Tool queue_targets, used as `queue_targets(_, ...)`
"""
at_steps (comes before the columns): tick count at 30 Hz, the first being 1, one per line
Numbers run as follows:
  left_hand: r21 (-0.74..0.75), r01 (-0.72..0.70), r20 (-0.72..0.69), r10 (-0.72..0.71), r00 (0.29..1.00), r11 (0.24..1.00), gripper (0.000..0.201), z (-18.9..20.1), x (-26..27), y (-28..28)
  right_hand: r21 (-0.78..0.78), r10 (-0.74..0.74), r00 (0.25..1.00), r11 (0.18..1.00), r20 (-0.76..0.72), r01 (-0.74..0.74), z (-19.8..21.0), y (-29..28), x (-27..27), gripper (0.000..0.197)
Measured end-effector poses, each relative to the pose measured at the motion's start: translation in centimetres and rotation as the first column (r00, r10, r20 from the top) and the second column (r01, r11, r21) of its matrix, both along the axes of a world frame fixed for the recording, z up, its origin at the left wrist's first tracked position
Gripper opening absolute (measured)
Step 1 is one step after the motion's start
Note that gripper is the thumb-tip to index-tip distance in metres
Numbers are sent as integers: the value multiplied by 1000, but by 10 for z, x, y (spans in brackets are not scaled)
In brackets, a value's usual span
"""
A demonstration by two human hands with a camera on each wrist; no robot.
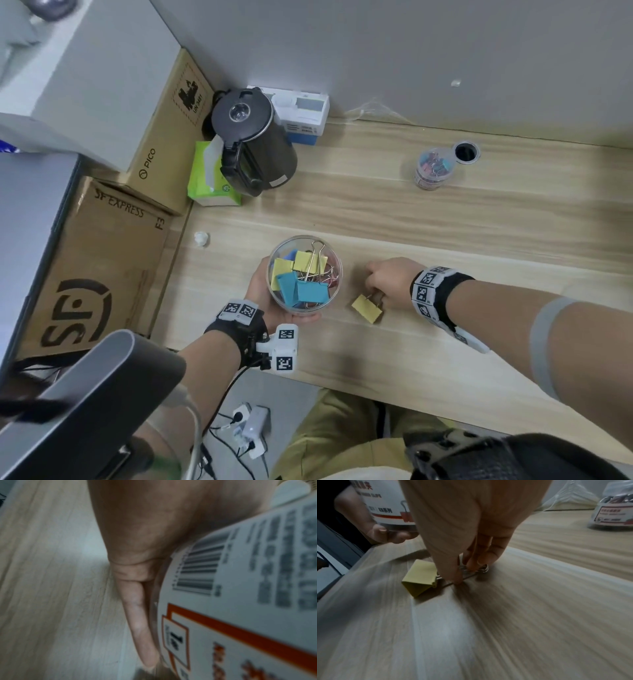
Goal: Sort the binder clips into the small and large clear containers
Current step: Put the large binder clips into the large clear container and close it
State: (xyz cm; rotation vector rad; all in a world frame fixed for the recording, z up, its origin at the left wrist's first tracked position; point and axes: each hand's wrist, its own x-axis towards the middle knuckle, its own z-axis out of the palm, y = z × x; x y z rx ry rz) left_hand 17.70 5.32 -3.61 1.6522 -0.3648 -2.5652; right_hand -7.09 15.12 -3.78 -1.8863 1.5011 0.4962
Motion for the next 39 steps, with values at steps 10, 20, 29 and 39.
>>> queue_targets(10, -80, 7, -12, -8, 1000, 997, 60, 20, -48, -5, -292, -505, 774, 729, 383, 620, 67, 6, -88, 17)
queue_targets(20, -83, 85, -2, -85, 996, 993, 79, 46, -126, 8, -402, -238, 900, 832, 364, 382, 139, -10, -60, 20)
queue_targets(29, -95, 110, 8, -110, 994, 989, 69, 63, -169, 37, -640, -143, 912, 671, 384, 375, 126, 25, -78, 35)
queue_targets(39, -86, 195, 57, -190, 980, 977, 71, 50, -198, 66, -489, -278, 911, 775, 304, 400, 102, 49, -89, 40)
